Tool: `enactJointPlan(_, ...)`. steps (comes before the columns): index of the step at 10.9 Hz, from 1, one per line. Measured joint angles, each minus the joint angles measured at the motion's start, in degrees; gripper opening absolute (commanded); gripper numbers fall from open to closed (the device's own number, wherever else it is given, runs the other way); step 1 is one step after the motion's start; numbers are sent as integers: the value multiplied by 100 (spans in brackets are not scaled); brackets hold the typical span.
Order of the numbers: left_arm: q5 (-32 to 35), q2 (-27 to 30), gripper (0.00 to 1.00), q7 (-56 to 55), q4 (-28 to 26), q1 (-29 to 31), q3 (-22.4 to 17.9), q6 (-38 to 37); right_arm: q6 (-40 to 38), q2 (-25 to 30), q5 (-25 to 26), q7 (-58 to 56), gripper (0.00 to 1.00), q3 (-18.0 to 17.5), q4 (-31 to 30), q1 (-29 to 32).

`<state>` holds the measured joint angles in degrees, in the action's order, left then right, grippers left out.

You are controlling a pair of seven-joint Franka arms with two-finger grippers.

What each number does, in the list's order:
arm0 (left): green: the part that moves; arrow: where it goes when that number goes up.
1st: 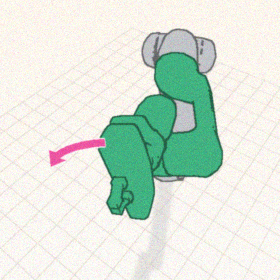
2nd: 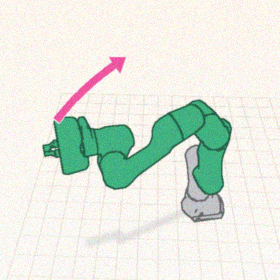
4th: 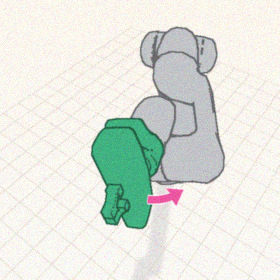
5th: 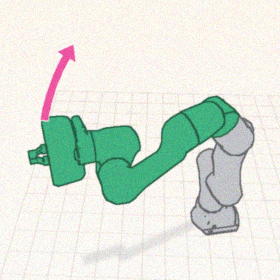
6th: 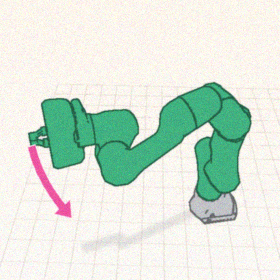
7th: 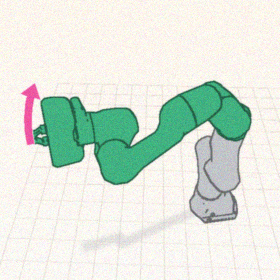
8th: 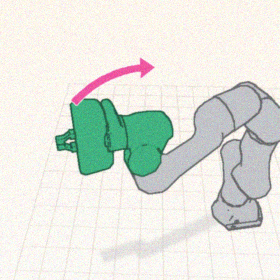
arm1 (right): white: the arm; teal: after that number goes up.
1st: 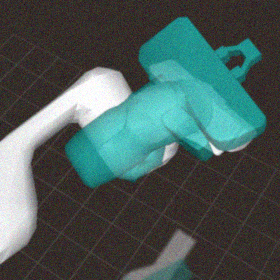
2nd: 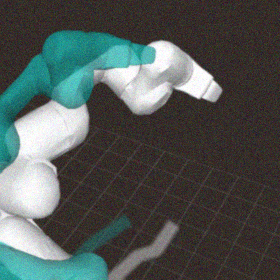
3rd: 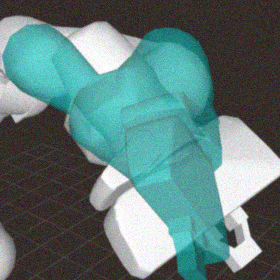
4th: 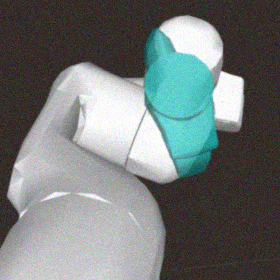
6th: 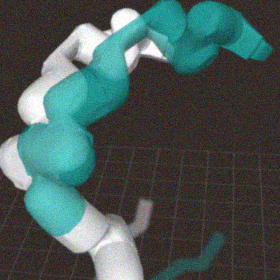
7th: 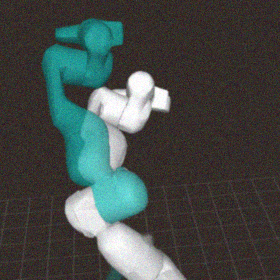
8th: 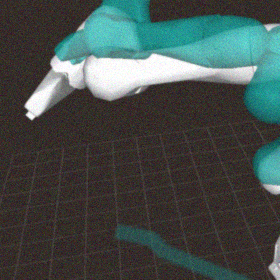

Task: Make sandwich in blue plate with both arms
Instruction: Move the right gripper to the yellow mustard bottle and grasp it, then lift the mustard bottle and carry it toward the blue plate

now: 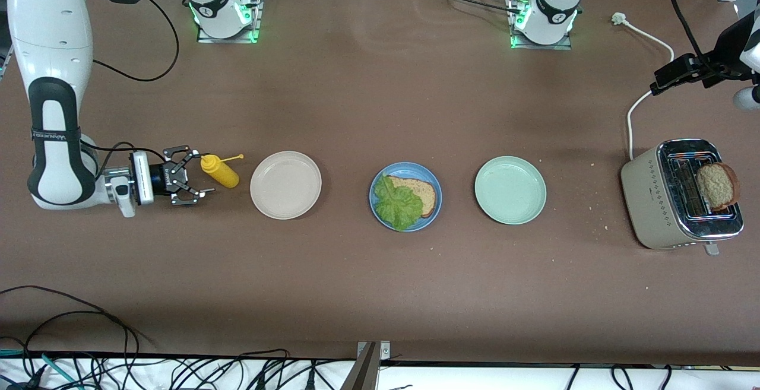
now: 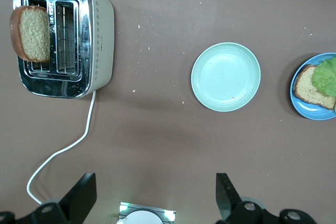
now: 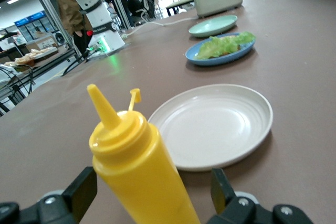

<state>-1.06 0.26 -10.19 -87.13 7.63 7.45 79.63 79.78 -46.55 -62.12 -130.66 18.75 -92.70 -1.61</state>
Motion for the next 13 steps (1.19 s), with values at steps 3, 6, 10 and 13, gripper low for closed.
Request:
enactJointPlan(3,0,0,100,0,0,14,-8,0,-111,-67,-60,-362,15,-20,0,12)
enactJointPlan(6,0,-1,100,0,0,15,-8,0,-123,-69,-64,-407,3,-21,13,14)
enactJointPlan(10,0,-1,100,0,0,15,-8,0,-124,-41,-50,671,0,-42,423,-26)
enactJointPlan(13,0,-1,100,0,0,15,-8,0,-125,-17,479,2155,0,-69,1116,-304)
